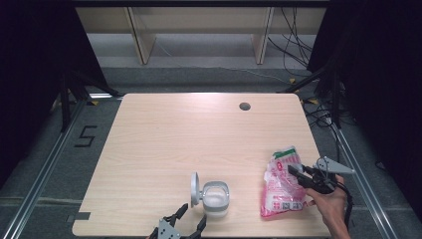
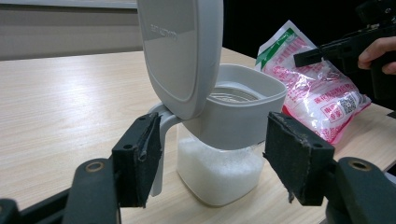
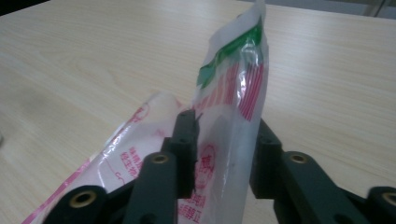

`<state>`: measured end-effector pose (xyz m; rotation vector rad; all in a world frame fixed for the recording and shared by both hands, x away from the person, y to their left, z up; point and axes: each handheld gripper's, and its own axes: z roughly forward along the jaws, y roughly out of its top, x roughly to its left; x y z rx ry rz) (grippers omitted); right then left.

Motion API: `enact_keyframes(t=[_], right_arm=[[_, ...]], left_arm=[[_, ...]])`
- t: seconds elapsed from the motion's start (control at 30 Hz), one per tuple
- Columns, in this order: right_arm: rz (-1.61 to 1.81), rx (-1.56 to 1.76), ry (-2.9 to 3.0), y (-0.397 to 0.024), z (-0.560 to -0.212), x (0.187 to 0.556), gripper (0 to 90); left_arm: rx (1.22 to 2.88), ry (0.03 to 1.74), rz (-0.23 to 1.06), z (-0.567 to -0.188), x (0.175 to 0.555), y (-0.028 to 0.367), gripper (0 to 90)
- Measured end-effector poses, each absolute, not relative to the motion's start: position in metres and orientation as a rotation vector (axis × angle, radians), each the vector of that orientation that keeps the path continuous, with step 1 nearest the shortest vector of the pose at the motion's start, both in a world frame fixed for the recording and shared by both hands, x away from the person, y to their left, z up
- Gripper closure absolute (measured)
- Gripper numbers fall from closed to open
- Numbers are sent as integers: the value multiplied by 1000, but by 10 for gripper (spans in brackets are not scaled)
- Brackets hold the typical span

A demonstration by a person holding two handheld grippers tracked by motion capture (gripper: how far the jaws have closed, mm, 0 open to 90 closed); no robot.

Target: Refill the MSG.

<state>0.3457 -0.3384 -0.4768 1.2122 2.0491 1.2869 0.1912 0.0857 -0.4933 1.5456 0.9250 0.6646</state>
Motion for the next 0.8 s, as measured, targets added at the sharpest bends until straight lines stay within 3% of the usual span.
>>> enact_keyframes(t=[0.1,0.23,0.8], right_arm=[[1266,1196,2033,-340,-475,345,674],[1204,1203,1973,-340,-466,340,546],[1364,1123,1947,-317,-447,323,479]], left_arm=[[1539,929,660,-493,190,85,354],[1544,922,665,-494,191,85,353],[1540,916,679,-493,193,91,353]])
